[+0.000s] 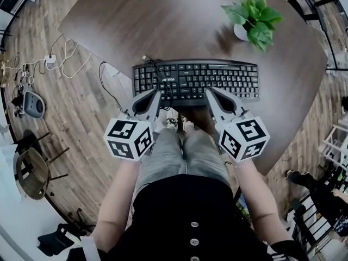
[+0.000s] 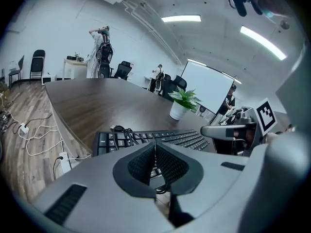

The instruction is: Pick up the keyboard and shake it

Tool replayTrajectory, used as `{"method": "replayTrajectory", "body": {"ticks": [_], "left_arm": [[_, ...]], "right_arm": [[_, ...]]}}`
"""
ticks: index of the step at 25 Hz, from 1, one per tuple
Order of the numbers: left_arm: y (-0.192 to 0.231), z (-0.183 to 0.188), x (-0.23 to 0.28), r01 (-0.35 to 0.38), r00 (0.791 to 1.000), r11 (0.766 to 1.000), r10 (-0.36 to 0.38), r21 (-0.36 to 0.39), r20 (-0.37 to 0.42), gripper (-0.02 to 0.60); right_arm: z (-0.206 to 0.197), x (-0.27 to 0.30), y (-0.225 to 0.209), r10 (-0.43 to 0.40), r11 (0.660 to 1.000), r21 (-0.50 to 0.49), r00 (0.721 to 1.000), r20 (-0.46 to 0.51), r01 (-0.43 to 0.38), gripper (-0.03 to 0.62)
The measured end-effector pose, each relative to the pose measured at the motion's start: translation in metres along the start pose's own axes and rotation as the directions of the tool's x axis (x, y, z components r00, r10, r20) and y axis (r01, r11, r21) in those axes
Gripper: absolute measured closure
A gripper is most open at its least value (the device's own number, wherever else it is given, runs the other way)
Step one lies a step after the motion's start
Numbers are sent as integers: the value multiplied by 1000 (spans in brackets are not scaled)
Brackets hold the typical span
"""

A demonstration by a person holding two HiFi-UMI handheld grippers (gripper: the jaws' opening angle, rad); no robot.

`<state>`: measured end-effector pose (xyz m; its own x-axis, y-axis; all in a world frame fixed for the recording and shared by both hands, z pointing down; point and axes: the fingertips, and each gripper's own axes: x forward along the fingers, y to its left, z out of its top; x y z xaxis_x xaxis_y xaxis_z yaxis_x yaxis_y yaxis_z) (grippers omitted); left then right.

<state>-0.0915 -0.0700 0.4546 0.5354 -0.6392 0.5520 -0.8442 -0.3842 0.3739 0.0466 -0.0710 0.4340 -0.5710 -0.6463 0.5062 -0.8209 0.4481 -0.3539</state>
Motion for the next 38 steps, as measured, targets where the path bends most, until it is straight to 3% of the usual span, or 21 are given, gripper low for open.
{"method": "replayTrajectory", "body": {"ticks": [13,19,25,32,38], "left_arm": [[17,-38,-24,-52,999,997,51,-64,-15,560],[24,-43,-23,-65,998,997,63,-44,-28,560],[42,-38,-28,-120,993,992,120,-45,-16,493],[63,-39,-23,-138,990,985,134,-105,-43,359],[74,-49,-18,-111,993,966,97,-234,-68,334]], "right_arm": [[-32,16,16,38,999,-13,996,-83,-39,566],[-42,20,22,50,999,-11,993,-107,-51,566],[-45,21,21,43,999,-20,992,-122,-46,566],[-49,21,21,43,999,-23,990,-135,-46,566],[-51,22,22,44,999,-15,989,-139,-46,566]]}}
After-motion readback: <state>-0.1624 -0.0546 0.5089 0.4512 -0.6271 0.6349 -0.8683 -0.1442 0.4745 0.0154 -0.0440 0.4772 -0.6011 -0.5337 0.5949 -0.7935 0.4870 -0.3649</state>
